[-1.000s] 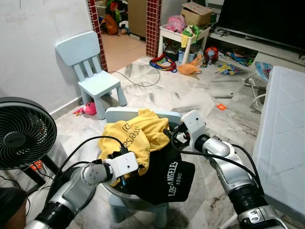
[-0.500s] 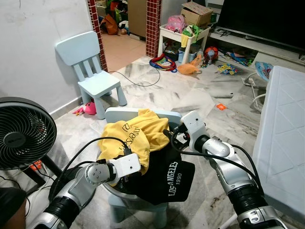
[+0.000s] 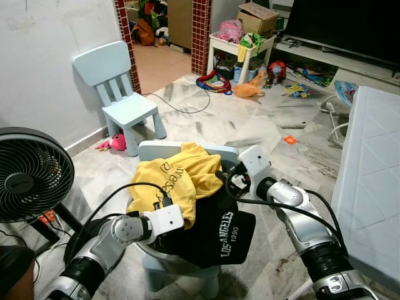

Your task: Hang hanger

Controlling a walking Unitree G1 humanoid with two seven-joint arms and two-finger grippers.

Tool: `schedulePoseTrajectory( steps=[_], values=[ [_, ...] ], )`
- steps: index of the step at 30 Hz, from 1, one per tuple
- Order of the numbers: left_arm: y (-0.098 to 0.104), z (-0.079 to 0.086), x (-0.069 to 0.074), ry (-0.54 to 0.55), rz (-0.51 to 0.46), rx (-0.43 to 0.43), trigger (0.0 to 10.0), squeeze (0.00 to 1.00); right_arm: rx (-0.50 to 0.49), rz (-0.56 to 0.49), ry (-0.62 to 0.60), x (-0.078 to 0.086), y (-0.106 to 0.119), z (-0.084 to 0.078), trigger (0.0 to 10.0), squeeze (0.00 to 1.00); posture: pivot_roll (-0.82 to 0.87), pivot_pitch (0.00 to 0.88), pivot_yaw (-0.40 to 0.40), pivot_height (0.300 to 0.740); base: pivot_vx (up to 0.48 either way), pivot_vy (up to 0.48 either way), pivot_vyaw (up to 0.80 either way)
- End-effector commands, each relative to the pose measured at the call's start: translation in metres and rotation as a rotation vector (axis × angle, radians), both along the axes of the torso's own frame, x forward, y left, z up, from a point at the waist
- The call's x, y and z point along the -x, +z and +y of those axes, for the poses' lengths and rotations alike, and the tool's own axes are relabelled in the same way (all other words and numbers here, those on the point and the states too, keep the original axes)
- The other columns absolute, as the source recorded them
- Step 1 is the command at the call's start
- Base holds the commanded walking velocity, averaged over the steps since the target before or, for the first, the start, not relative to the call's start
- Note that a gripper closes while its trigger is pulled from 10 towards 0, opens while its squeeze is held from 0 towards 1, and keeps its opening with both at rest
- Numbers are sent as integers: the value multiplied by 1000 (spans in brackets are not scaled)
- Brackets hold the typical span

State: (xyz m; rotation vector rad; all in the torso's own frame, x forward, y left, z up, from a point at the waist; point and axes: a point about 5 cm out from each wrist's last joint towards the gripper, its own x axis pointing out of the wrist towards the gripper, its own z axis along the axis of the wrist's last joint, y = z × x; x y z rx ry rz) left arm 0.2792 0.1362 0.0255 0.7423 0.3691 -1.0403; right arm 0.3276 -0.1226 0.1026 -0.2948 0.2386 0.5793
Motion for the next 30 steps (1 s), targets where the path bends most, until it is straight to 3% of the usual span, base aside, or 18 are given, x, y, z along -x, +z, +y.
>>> schedulePoseTrajectory(
  steps=[1,4,6,12,16,17,19,20,23,30],
  values=[
    [4,2,-4,21,-10,17,0,0,4,7,27,1,2,1,10000,0,-21,15,-25,740,0,0,0],
    [8,6,-8,98,-37,62,0,0,15,43,104,6,-1,2,10000,0,-22,11,-25,740,0,0,0],
    [15,8,-12,190,-61,141,0,0,34,72,148,9,-4,1,10000,0,-22,6,-28,740,0,0,0],
    [33,17,-15,348,-148,281,0,0,59,114,186,12,-8,-4,10000,0,-10,2,-31,740,0,0,0],
    [49,19,-14,479,-179,429,0,0,71,128,200,14,-10,-4,10000,0,4,5,-34,740,0,0,0],
    [57,18,-13,545,-176,511,0,0,72,130,204,14,-11,-3,10000,0,8,6,-36,740,0,0,0],
    [63,16,-11,608,-160,586,0,0,71,132,205,13,-11,-2,10000,0,8,6,-36,740,0,0,0],
    [68,13,-9,686,-127,682,0,0,69,133,207,13,-11,0,10000,0,18,11,-39,740,0,0,0],
    [73,5,-1,781,-65,802,0,0,66,134,213,13,-11,2,10000,0,24,21,-41,740,0,0,0],
    [72,2,23,964,12,951,0,0,71,135,212,14,-12,-1,10000,0,28,20,-41,740,0,0,0]
  ],
)
